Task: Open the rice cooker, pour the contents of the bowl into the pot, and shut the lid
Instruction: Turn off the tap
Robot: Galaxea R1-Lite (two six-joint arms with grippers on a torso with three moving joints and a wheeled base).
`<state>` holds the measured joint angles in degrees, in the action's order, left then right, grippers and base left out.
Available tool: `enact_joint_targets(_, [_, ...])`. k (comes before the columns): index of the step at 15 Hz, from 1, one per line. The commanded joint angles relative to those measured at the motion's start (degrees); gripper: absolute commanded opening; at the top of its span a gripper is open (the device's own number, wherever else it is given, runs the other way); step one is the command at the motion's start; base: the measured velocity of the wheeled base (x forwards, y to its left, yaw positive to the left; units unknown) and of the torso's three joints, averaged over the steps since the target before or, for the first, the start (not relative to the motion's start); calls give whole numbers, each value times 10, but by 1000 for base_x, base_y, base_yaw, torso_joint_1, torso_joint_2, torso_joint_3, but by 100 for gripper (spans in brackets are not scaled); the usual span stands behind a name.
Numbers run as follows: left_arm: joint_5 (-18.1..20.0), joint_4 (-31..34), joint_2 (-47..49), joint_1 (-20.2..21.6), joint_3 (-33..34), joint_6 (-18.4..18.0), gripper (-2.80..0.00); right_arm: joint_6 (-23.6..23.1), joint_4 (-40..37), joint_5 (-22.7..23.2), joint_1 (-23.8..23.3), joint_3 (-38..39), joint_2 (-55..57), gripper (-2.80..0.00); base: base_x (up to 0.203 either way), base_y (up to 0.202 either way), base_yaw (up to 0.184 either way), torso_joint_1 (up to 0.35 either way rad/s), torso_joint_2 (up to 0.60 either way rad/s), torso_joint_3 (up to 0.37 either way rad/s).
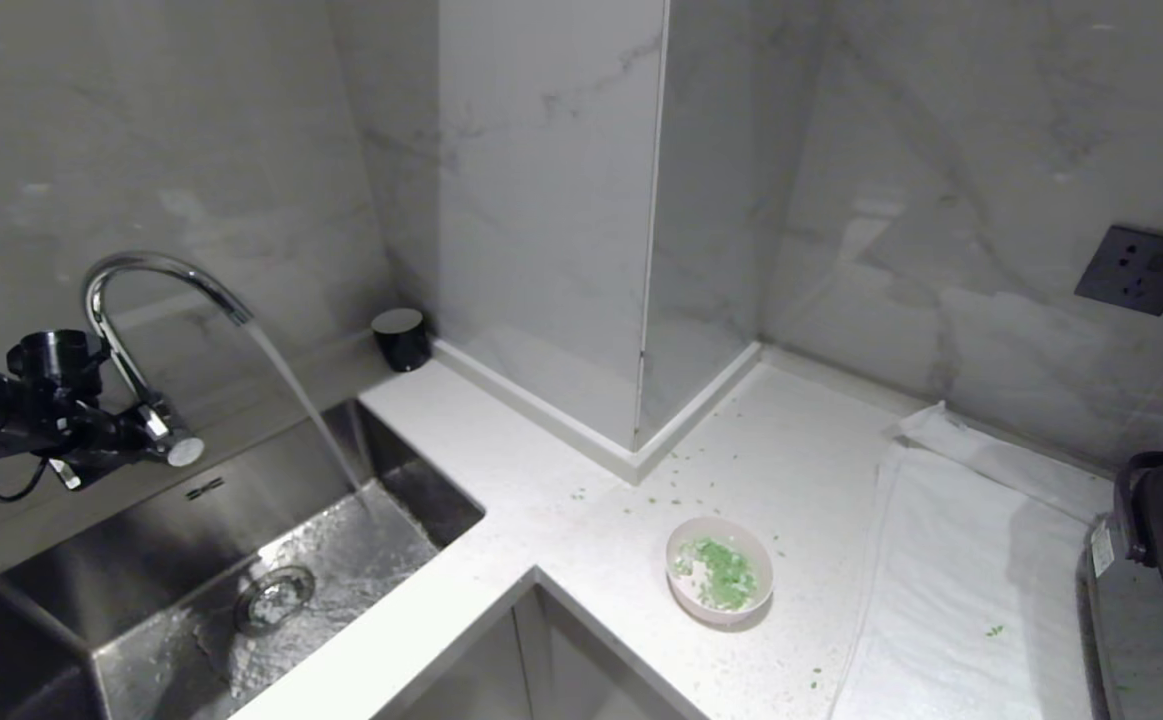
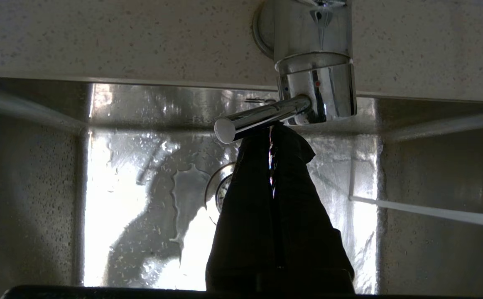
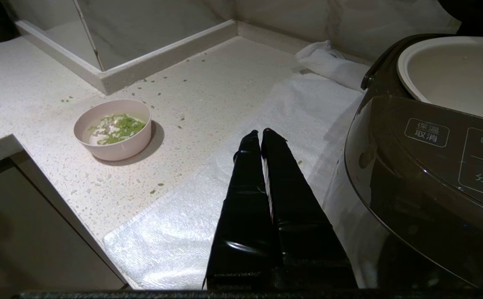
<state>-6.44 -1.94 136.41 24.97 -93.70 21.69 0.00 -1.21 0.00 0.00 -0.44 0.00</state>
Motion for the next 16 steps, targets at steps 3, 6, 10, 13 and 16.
enact_joint_targets(3, [-2,1,13,4,-16,1,-280,0,0,0,0,0,0,-280,0,0,0,0,0,0])
enact_joint_targets(6, [-2,12,19,10,-35,0,-280,-1,0,0,0,0,0,-280,0,0,0,0,0,0])
enact_joint_targets(10, [-2,23,23,13,-57,0,-280,-1,0,0,0,0,0,-280,0,0,0,0,0,0])
enact_joint_targets(13, [-2,24,25,14,-60,0,-280,-1,0,0,0,0,0,-280,0,0,0,0,0,0])
enact_joint_targets(16, [-2,24,24,14,-60,0,-280,0,0,0,0,0,0,-280,0,0,0,0,0,0])
